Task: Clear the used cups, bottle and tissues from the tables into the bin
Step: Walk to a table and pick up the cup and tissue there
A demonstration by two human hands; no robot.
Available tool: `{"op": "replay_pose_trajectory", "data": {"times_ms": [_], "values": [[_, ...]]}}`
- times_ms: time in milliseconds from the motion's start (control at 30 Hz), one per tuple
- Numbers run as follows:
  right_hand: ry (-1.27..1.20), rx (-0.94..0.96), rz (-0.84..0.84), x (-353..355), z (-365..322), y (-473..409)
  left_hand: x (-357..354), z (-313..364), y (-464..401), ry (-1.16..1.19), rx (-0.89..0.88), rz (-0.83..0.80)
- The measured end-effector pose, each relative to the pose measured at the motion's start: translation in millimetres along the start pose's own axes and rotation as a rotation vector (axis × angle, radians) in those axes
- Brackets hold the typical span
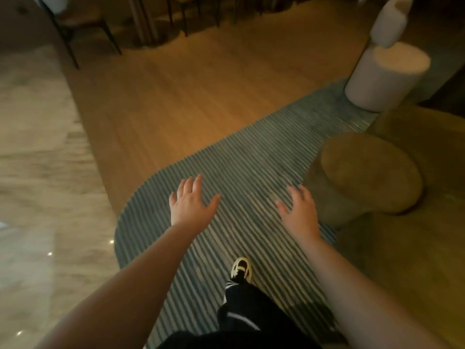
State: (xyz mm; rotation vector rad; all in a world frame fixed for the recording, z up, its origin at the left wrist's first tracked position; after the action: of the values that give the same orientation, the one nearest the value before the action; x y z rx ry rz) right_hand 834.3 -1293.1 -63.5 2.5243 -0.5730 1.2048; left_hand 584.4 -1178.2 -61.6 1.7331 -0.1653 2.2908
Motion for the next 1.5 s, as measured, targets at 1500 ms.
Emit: {"op": "replay_pose_trajectory", "data": {"times_ms": [1500], "values": [[-0.002, -0.394, 0.326, 288, 160, -1426, -83, 664, -1436, 0.038, -0.481, -0.142]]}}
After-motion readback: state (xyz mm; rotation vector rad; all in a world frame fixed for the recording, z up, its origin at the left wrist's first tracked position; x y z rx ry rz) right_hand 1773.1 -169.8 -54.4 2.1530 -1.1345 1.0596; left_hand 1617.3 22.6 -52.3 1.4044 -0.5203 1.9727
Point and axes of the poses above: each hand's wrist, its own y-axis away from the middle knuckle, its own x-axis out of the back of the hand, z = x × y, the point moved 5 cm from there along -y, towards the middle knuckle, and after that the axes turned 2 degrees about -y, right-handed, at the moved point
